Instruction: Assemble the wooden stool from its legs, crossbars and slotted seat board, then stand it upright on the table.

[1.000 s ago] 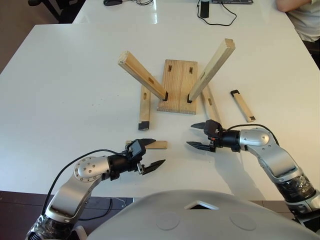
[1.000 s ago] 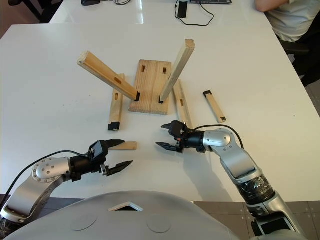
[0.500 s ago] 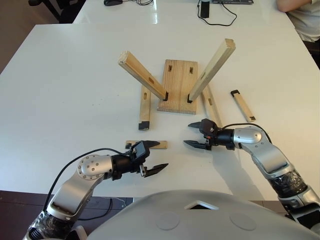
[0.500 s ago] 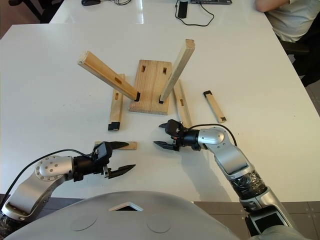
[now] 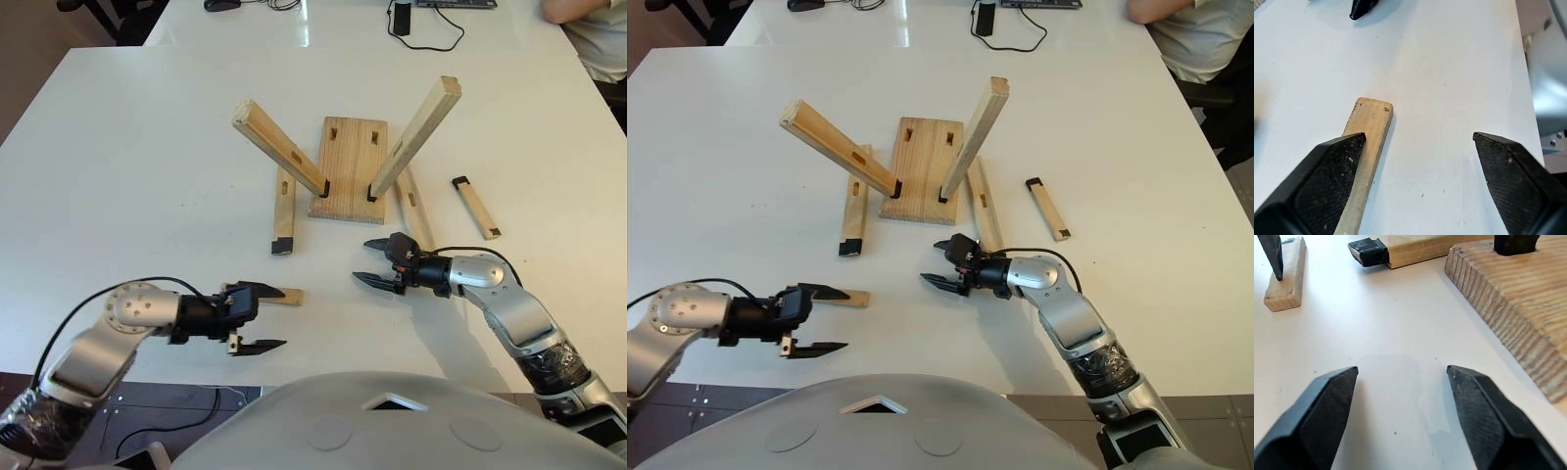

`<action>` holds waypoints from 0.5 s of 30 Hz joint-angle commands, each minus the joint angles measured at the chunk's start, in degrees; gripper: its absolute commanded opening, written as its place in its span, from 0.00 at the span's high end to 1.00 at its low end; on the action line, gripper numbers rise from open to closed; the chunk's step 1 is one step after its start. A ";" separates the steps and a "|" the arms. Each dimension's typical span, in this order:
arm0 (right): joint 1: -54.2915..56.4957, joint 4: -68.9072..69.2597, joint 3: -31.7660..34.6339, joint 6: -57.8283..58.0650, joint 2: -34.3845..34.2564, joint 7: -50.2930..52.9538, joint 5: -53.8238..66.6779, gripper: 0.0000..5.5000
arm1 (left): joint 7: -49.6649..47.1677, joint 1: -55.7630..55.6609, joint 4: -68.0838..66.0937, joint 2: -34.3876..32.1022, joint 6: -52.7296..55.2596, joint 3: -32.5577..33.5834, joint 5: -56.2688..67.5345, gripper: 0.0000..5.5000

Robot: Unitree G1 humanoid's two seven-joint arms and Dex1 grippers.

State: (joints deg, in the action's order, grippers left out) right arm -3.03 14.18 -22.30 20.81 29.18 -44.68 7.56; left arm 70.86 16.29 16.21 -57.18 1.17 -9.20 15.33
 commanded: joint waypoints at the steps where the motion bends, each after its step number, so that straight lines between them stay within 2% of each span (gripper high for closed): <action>1: 0.23 0.56 -0.38 0.95 -1.09 1.16 -0.64 0.39 | 9.36 -10.14 -17.75 -4.36 -13.18 -5.07 -10.29 0.26; 4: 0.98 0.05 -0.64 1.00 -1.56 1.06 -0.72 0.39 | 11.78 -19.87 -28.42 -2.73 -20.25 -7.60 -14.27 0.26; 7: 0.80 0.16 -0.63 1.18 -2.09 1.27 -0.68 0.39 | 12.09 -27.95 -33.74 0.16 -21.90 -8.12 -14.14 0.26; 13: -2.22 1.63 -0.33 2.18 -3.78 3.72 0.11 0.39 | 8.53 -33.17 -33.00 2.52 -20.29 -3.54 -10.95 0.26; 15: -2.45 1.55 0.01 2.08 -4.26 4.37 0.12 0.39 | 2.97 -32.48 -31.34 3.07 -17.50 0.17 -10.70 0.26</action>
State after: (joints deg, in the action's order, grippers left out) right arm -5.20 15.24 -22.61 22.36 25.17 -41.16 7.72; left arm 78.93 -15.81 -16.93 -54.42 -18.92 -12.96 3.87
